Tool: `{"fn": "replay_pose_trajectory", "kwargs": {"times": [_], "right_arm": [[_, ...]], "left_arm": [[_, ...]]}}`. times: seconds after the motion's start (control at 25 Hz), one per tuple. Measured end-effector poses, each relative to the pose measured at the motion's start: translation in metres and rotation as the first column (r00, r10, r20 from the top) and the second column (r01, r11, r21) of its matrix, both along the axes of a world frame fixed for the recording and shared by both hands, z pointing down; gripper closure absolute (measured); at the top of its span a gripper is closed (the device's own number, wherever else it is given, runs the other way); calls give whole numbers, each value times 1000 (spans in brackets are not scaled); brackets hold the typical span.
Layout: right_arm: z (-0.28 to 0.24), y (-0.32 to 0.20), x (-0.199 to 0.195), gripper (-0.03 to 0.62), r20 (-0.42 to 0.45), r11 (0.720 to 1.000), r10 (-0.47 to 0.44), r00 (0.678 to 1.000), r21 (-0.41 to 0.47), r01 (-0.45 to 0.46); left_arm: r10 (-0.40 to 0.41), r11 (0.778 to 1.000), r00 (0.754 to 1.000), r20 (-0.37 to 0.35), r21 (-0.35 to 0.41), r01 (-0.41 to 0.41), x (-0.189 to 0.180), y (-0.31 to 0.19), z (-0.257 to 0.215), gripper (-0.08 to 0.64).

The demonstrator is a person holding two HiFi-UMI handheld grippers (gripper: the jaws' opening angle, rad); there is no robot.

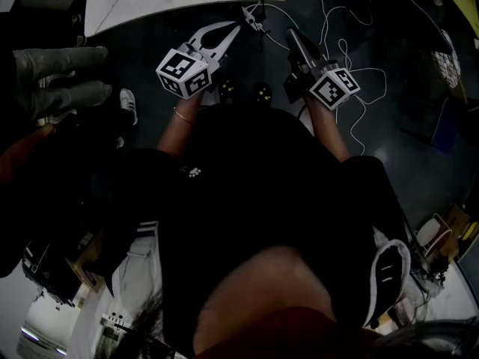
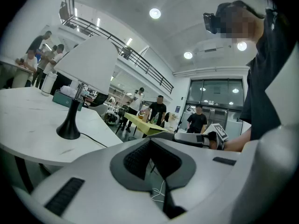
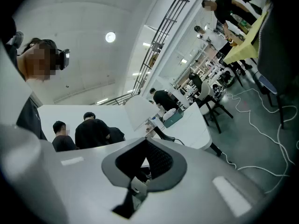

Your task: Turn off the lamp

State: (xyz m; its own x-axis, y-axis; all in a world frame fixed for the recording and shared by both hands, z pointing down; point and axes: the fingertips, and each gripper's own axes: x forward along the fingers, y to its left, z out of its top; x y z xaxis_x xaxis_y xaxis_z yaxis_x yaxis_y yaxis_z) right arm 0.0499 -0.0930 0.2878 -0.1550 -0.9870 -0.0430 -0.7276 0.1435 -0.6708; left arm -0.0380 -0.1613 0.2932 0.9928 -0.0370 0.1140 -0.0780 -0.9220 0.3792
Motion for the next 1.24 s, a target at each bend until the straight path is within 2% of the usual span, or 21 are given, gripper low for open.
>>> {"fn": "replay_pose_trajectory", "kwargs": {"times": [0.48,1.24], "right_arm": [[3,-2,-11,592,0,1000,-7,1000,-13,7],[15,-2,-6,592,3,999,15,1000,-46,-14]], "left_arm": [[-9,1000,1000,11,-12,10,-12,-3,7,554],[-5,1000,1000,7,-18,5,-9,-4,9,554]]}}
